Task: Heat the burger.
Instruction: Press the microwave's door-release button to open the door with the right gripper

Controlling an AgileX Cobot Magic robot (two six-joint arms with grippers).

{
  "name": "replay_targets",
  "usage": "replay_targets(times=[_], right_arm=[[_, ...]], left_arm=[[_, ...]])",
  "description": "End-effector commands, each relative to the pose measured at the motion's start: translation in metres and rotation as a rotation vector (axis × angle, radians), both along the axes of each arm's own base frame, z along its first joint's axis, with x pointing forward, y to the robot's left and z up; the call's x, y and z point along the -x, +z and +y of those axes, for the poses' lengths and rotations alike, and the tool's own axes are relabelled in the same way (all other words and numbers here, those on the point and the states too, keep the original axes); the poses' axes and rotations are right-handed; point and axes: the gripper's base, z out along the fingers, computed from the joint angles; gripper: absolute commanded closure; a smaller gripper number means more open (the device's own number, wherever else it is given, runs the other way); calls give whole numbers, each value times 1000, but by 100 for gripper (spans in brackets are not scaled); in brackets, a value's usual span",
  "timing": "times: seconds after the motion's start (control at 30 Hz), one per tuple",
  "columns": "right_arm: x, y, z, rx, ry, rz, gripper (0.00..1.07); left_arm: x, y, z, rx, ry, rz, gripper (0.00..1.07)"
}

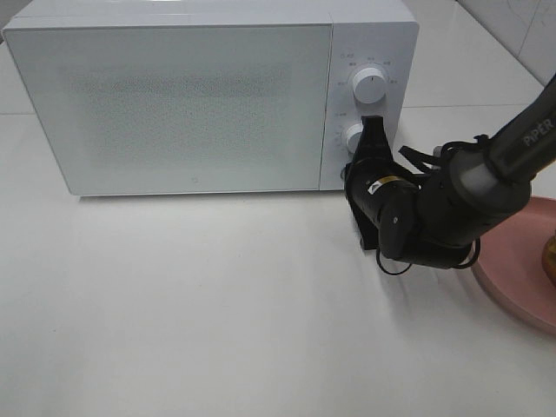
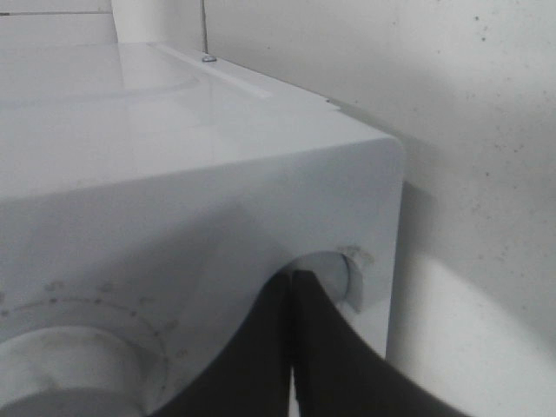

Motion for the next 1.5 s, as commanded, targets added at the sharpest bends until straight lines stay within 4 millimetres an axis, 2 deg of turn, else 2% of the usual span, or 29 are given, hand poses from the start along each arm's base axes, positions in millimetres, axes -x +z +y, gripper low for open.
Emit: replay_targets(times=[0.03, 0.37, 0.7, 0.87, 1.07, 1.23, 1.33, 1.5], right_arm=[[-28, 64, -3, -30, -96, -527, 107], [-42, 83, -11, 2, -132, -636, 107], [-43, 82, -10, 32, -124, -623, 107], [-43, 74, -8, 31, -98, -541, 107], [-28, 62, -8, 34, -53, -404, 107], [-10, 39, 0, 7, 14, -208, 107], [-6, 36, 0, 0, 17, -187, 107], [13, 35, -3, 28, 77, -87, 107]], left_arm=[[1, 0, 0, -1, 4, -23, 7], [1, 0, 0, -1, 4, -23, 7], [1, 0, 0, -1, 4, -23, 7], [1, 0, 0, -1, 4, -23, 7], [1, 0, 0, -1, 4, -23, 7], [1, 0, 0, -1, 4, -23, 7], [1, 0, 0, -1, 4, -23, 7], [1, 0, 0, -1, 4, -23, 7]])
